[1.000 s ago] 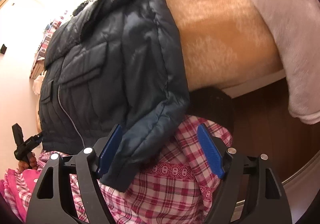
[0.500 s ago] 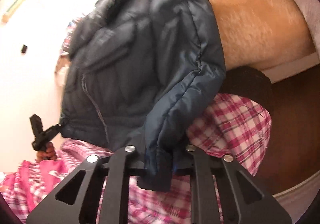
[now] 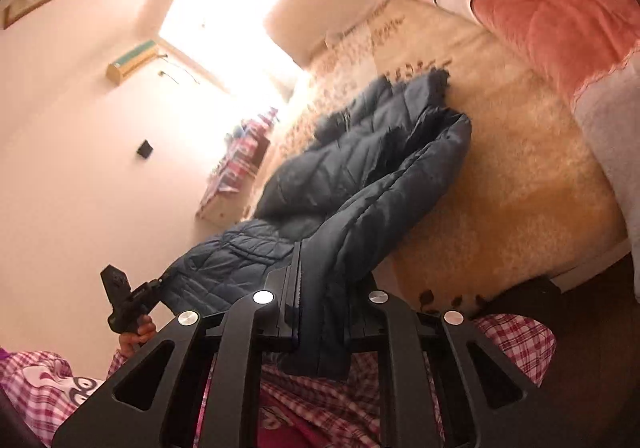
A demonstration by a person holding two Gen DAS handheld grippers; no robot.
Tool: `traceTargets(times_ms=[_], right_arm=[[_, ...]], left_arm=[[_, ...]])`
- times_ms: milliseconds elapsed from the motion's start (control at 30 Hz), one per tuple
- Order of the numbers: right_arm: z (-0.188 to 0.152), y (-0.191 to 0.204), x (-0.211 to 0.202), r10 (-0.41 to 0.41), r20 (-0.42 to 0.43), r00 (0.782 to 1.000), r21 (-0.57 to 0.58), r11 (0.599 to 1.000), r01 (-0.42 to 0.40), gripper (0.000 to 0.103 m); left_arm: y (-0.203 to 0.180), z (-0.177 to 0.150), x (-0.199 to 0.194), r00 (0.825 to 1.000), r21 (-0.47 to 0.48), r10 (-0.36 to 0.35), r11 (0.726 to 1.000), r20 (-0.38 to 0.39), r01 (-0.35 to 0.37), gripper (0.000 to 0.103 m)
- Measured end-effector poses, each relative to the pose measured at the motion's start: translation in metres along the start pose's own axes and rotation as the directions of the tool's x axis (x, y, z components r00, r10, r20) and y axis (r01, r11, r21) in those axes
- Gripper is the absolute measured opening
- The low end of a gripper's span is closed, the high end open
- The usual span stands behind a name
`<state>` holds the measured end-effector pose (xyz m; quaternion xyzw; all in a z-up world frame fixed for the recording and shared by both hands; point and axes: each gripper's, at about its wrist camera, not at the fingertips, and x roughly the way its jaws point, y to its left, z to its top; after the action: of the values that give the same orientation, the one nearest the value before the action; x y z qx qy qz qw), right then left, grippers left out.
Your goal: Fold large clothes
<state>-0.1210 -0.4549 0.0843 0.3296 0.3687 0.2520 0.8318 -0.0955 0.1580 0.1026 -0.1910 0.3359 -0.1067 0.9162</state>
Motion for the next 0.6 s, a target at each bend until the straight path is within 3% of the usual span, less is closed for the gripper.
traceTargets(times_ms=[333,600], right_arm=[[-0.011,-0.018,-0.012,0.0,0.004,1.0,0.072,0.997,0.0,0.015],[0.036,-0.01,0.01,0.015,0.041,0.999,0.056,0.998,-0.017,0.015]], left_arm=[[0.013,-0.023,-0.018,0.999,-0.053,0.017,0.998,-0.043,-0.02,0.009],[0.001,0.028,0.004,1.0,-0.045,-0.014,0.999,0.0,0.014,0.009]])
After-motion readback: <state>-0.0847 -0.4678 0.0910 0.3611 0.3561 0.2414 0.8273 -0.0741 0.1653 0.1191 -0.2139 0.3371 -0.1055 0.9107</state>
